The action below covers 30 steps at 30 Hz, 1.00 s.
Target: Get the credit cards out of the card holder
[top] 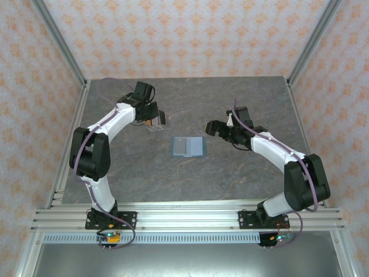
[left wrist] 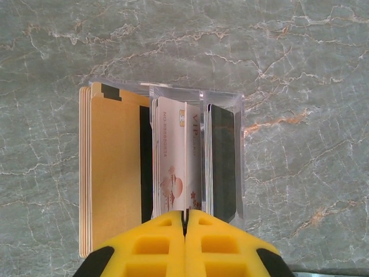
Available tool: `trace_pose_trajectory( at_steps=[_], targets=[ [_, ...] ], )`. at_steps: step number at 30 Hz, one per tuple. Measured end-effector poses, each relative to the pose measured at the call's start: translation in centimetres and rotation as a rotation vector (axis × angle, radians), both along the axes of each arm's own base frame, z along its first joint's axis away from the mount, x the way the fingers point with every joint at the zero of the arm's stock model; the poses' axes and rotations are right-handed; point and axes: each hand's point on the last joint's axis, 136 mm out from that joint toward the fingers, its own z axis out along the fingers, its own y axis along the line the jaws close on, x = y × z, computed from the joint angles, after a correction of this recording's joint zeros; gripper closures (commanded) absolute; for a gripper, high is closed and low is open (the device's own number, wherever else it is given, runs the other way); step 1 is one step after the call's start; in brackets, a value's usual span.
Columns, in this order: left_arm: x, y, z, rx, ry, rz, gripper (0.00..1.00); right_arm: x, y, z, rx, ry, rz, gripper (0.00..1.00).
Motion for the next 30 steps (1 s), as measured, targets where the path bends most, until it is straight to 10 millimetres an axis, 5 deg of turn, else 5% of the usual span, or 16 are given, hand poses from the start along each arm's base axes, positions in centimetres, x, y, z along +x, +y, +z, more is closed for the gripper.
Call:
trace_pose_trajectory(
  at_steps=[14,21,25,30],
  targets=[
    [1.0,0.2,-1.4,0.019,0.001,0.014,0.98,-0.3,-0.1,-0.3,-0.008,0.018,0.003,0.01],
    [1.3,0.1,-1.2,0.021,-0.006,0.008,0.62,-0.1,0.0,0.2,-0.006,0.013,0.003,0.01],
    [1.3,0.4,-0.6,0.007,-0.017,0.032,0.52,0.0,0.0,0.2,-0.008,0.011,0.005,0.01],
    [0.3,1.6,2.9,-0.038,-0.098,0.091,0.36,-0.1,0.1,0.3,-0.005,0.012,0.008,0.01]
  ],
)
